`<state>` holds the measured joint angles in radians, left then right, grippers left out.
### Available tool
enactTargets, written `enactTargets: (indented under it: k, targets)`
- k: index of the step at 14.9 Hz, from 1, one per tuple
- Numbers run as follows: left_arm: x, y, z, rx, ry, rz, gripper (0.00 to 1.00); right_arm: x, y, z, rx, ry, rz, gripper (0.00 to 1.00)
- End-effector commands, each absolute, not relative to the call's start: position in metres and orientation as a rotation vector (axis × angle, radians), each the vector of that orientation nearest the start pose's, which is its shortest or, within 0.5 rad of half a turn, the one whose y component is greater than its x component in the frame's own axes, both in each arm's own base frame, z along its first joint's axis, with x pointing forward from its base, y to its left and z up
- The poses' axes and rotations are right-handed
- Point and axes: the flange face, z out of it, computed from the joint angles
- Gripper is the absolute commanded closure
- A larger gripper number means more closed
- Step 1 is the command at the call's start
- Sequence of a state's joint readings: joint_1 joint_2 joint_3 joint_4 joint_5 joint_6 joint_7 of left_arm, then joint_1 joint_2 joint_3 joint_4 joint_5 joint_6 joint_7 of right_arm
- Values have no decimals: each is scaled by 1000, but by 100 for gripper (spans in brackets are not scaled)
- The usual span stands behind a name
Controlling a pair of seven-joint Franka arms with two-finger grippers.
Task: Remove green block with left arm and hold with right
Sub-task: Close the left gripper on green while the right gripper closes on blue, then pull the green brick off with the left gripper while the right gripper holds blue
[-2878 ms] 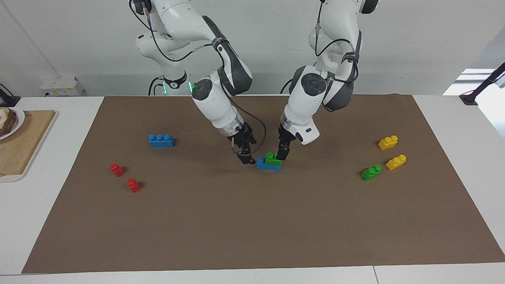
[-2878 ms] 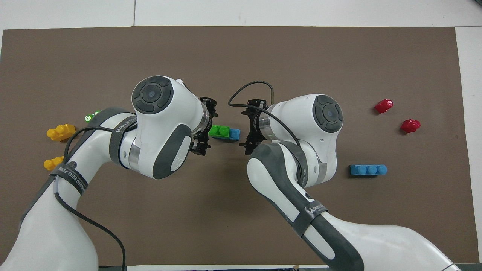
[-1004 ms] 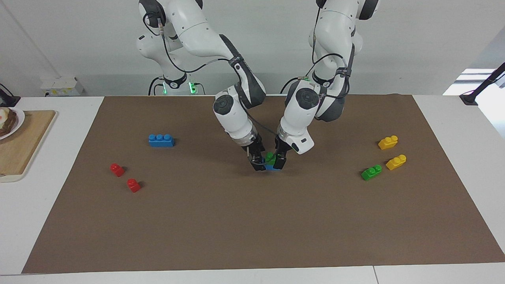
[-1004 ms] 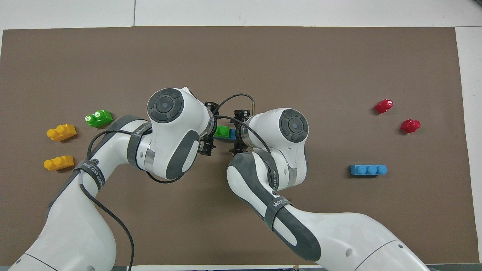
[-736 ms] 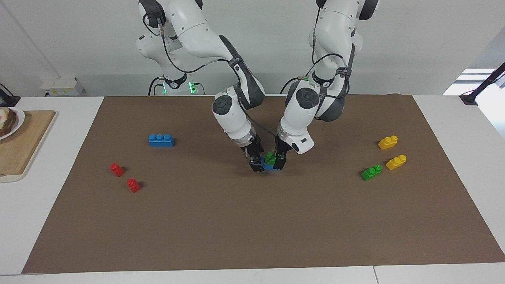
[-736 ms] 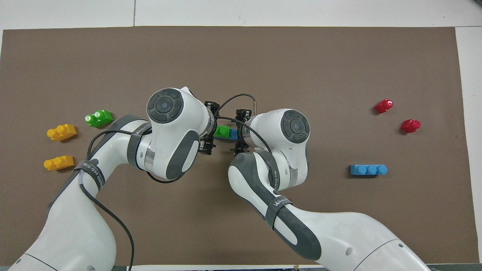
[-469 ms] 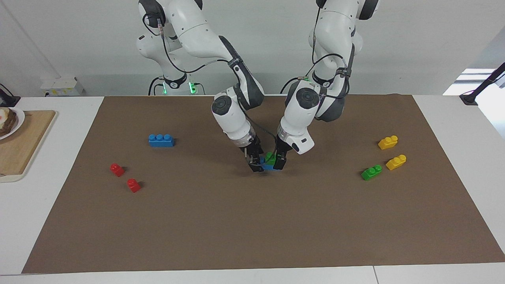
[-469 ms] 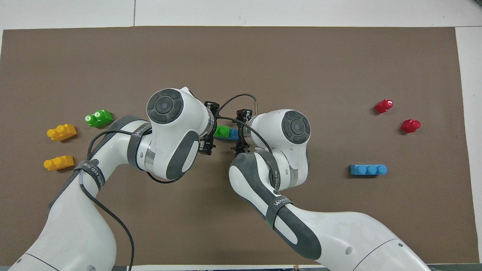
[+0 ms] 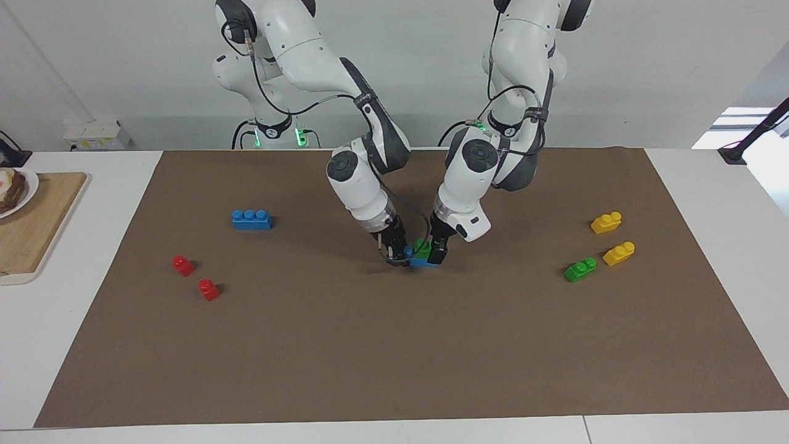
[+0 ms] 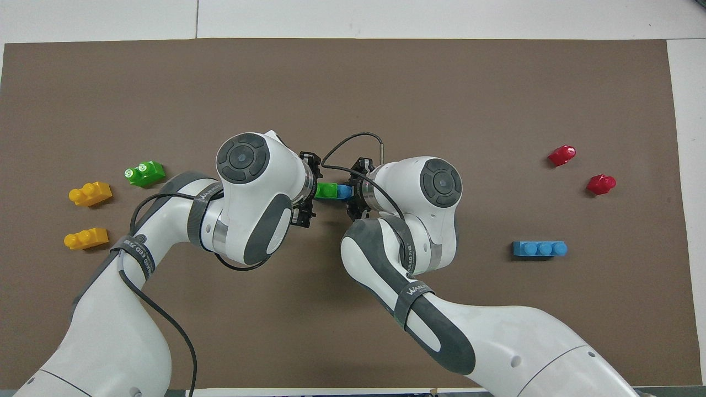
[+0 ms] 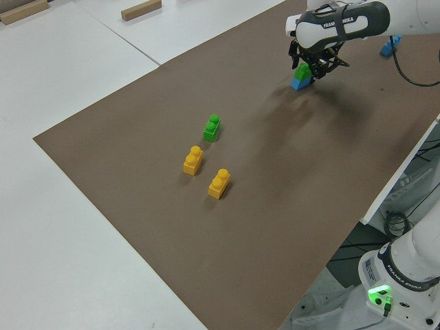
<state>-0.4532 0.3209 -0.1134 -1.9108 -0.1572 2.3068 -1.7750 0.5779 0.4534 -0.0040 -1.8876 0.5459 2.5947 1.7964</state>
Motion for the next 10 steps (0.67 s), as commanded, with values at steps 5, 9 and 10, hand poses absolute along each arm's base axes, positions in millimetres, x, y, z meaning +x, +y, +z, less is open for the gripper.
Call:
enactTargets:
  k: [5,9,10]
  targets:
    - [526,-339,339,-2583,-2028,188,10,559,344,286,-1820,2055,309,100]
    - [529,-341,341,-2555,-2101,177,33,560,344,287,-1819,2054,308,100]
    - [531,-340,342,-2554,-2120,169,41,560,344,287,-1821,2053,307,100]
